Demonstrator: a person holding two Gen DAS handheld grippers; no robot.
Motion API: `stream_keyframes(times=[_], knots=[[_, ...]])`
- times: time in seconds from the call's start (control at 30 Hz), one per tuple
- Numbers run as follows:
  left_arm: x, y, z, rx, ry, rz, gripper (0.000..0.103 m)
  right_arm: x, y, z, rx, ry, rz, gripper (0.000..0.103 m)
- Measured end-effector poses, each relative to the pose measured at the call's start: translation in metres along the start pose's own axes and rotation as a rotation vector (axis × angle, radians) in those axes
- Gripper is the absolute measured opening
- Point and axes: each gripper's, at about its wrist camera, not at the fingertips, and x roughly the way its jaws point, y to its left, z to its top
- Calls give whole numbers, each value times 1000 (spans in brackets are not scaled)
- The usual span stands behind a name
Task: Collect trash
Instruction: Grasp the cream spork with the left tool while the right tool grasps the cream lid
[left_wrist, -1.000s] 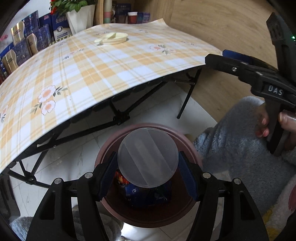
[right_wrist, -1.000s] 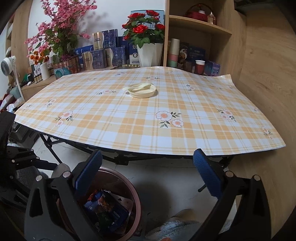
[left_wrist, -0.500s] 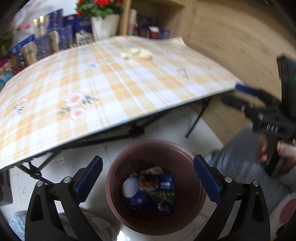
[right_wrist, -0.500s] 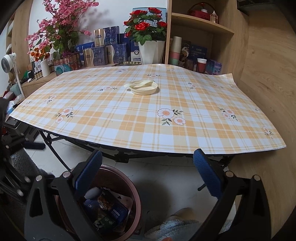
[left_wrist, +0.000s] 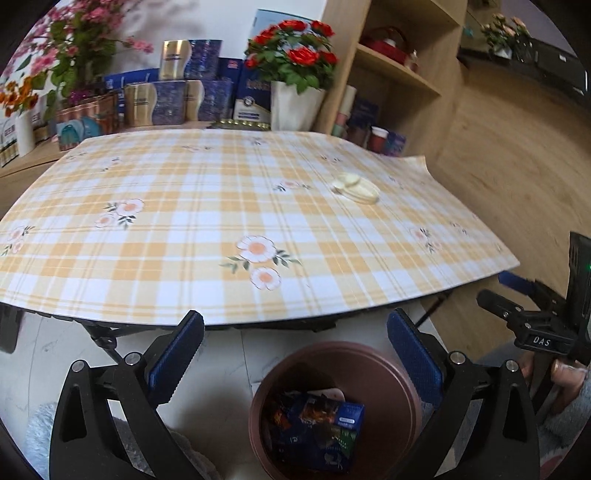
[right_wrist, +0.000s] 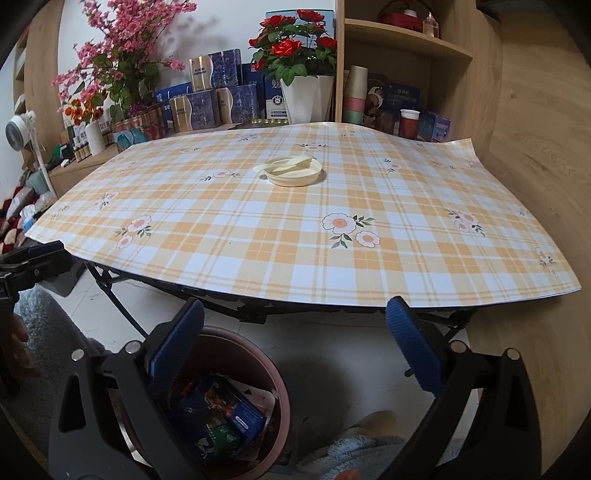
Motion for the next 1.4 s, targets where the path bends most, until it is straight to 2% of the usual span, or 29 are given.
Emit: stream_keyframes(times=[0.27, 0.57, 0.63, 0.73, 0.87, 0.97, 1.07, 1.17, 1.23, 1.27, 1.4], knots=[[-7, 6, 3, -9, -51, 50, 97, 10, -10, 3, 52, 24, 27, 97], [5, 12, 15, -14, -10, 39, 97, 29, -27, 21, 111, 52, 82, 97], [11, 10, 26, 10, 14, 8, 97, 34, -31, 29, 114, 55, 70, 97], [17, -1, 52, 70, 6, -54, 97, 46, -37, 46, 108, 53, 19, 97], [43, -21, 103, 128, 10, -111, 97, 66, -49, 73, 100, 58, -22, 97], [73, -42, 136, 197, 31, -170, 82, 75, -56, 89, 99, 43, -33, 97], [122, -69, 165, 283, 118, -198, 51, 86, -65, 102, 117, 47, -41, 97], [169, -87, 178, 338, 201, -202, 41, 93, -73, 109, 168, 57, -9, 97], [202, -95, 183, 363, 265, -199, 27, 96, -76, 111, 185, 55, 3, 97], [218, -98, 184, 375, 298, -200, 23, 96, -78, 111, 188, 51, 7, 97], [255, -101, 191, 392, 333, -151, 21, 101, -84, 107, 191, 56, 25, 97]])
